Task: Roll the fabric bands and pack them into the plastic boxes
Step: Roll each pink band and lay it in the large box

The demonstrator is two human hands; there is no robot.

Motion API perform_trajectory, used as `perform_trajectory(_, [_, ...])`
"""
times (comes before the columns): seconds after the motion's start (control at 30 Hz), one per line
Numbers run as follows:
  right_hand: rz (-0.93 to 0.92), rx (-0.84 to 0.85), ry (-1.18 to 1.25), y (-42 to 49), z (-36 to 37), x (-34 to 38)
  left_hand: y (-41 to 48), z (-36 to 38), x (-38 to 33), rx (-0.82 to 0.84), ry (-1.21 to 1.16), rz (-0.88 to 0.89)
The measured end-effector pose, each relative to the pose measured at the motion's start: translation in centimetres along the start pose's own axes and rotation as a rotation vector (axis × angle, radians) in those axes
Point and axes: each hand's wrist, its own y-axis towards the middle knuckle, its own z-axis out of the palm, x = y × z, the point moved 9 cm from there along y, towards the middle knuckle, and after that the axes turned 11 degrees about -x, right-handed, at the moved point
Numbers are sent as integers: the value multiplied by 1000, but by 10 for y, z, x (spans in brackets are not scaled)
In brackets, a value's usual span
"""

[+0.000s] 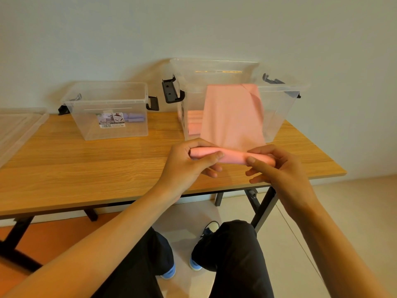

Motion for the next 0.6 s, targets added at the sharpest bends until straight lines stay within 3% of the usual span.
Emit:
perform_trajectory(0.33, [-42, 28, 29, 7, 7, 39, 8, 1, -41, 64, 1, 31])
perform_trajectory(0.47, [-129, 10, 11, 83, 23, 125, 87, 6, -116, -25, -51, 40])
perform_trajectory(0.6, [-154, -6, 105, 187, 47, 242, 198, 16, -234, -57, -102, 83])
